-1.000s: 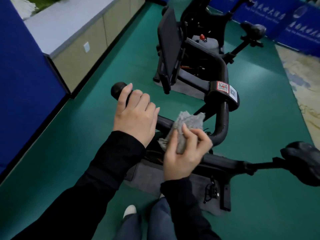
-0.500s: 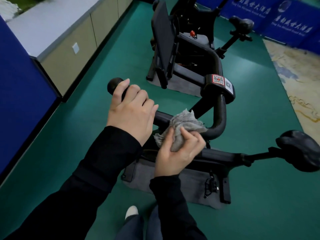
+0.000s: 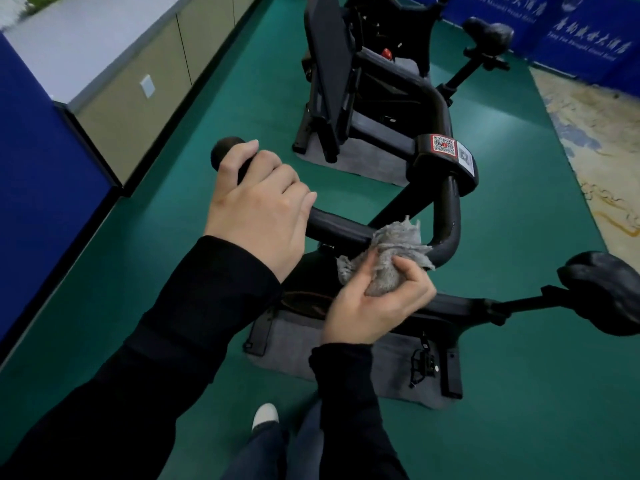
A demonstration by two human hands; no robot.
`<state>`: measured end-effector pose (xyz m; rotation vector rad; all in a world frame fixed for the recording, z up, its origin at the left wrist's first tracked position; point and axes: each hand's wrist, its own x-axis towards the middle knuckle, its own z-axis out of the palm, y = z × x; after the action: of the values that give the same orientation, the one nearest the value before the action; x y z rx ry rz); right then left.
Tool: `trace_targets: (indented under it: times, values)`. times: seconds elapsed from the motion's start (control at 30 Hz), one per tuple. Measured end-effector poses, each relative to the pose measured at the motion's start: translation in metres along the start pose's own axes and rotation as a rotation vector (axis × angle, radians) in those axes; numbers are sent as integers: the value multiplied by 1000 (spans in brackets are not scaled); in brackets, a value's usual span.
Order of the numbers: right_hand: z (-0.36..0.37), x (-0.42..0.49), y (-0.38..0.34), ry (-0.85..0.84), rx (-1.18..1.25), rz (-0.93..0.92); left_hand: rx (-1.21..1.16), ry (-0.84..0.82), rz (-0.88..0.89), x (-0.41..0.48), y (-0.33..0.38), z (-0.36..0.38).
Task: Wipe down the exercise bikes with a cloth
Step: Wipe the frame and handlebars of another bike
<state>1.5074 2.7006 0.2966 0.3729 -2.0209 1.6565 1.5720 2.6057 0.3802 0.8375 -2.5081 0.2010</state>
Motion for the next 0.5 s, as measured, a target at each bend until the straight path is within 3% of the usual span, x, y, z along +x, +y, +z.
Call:
trace_targets:
  times: [0.23, 0.43, 0.5]
  values:
    - [-6, -24, -33, -169, 157, 178, 37, 21, 14, 0, 0, 0]
    - [-35, -34, -17, -564, 317, 951, 23, 27, 16, 0, -1, 0]
    - [-25, -25, -16, -601, 392, 1069, 19, 23, 16, -1, -1, 0]
